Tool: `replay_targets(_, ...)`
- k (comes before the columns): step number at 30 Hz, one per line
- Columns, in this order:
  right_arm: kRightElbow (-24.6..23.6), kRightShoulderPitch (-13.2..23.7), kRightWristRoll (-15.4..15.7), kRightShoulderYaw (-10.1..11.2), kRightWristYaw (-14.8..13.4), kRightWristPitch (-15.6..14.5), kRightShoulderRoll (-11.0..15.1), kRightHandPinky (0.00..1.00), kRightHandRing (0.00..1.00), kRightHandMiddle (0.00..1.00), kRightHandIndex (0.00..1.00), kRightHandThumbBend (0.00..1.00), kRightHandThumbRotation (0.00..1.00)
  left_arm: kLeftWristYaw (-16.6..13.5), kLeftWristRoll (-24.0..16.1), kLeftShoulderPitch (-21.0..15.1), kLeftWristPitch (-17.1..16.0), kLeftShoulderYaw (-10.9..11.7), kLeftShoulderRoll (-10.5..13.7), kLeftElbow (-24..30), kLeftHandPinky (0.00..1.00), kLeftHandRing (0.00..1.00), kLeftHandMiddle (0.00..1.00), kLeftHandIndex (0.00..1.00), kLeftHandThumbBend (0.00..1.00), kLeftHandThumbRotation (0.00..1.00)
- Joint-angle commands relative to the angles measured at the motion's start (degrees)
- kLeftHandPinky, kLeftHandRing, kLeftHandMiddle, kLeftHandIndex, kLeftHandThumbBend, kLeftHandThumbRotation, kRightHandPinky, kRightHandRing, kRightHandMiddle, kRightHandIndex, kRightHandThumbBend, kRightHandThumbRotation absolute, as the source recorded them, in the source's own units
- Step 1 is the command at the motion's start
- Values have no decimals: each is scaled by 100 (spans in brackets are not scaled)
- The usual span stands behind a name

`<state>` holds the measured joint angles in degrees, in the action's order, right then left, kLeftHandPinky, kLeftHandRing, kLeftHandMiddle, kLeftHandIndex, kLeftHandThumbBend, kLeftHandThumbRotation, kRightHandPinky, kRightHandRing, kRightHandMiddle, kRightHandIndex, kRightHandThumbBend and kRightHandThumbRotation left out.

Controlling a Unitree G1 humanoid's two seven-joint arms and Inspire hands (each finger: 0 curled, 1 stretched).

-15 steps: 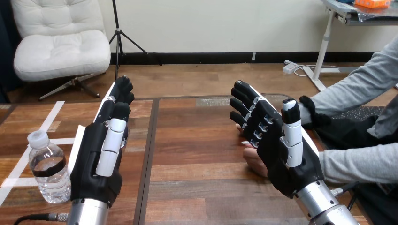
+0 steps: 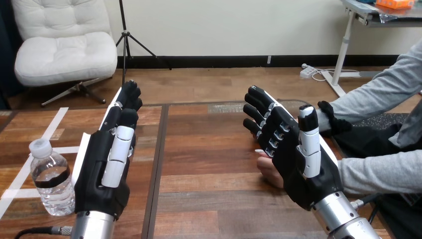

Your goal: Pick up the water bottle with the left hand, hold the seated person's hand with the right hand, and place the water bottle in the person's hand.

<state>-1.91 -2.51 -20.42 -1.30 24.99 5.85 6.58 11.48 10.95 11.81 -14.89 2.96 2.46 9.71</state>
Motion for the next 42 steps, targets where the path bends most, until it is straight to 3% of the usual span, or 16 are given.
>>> replay_targets(1,-260,207,-79,82,4,-17,-23,99,98,96,93,88,100,52,30,-194,-39,-35,51,254,100,97,95,93,71,84)
replay_targets(17,-237,214,-64,79,24,-10,-35,99,99,97,93,87,100,-37,-63,-390,-146,96,121,335,99,95,94,93,67,88)
replay_targets(29,-226,201,-45,70,5,-7,-52,99,99,97,94,86,100,-107,103,-807,-66,440,378,338,100,95,95,93,67,90)
replay_targets(42,-196,195,-39,80,22,51,-62,100,100,98,94,86,100,-226,120,-1309,-374,896,565,-155,95,93,93,91,73,89)
